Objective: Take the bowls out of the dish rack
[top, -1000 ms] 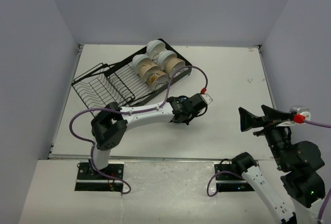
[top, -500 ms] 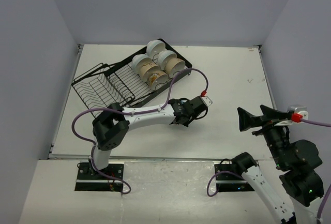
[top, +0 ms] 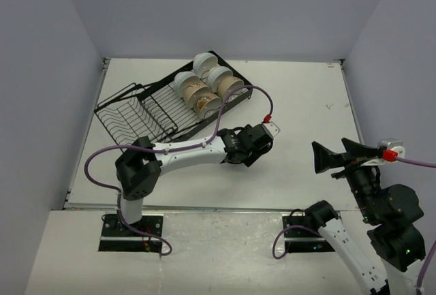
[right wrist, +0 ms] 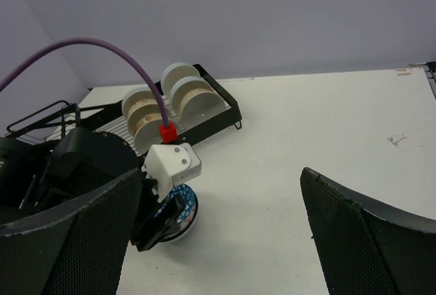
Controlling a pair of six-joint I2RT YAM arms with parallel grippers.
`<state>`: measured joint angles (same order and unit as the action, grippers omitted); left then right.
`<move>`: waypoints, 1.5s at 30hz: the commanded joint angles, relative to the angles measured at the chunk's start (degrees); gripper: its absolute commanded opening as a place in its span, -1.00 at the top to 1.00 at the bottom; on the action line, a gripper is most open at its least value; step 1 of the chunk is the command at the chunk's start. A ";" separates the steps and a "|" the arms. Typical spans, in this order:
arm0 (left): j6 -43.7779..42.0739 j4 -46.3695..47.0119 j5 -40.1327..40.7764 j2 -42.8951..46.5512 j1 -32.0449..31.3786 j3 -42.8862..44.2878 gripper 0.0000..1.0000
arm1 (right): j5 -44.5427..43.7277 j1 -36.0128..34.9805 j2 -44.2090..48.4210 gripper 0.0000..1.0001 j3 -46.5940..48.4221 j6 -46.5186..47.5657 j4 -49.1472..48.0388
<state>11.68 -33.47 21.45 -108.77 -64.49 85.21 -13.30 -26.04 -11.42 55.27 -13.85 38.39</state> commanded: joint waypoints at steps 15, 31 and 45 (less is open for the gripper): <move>1.76 2.01 -0.62 0.93 -0.20 -0.04 -0.06 | 1.17 -0.24 0.43 -0.98 -0.07 1.01 -2.01; 1.68 3.42 -1.41 -1.18 -0.02 -1.19 0.43 | 1.61 -0.24 0.43 -0.98 -0.07 1.19 -2.27; 4.66 5.34 0.96 6.53 -0.02 -2.67 -0.12 | 3.01 -0.24 -0.88 -0.98 -0.95 0.75 -3.32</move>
<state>14.28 -31.59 20.60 -108.79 -64.58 83.26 -12.03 -26.04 -11.44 54.74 -13.82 37.65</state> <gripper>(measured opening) 0.537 0.987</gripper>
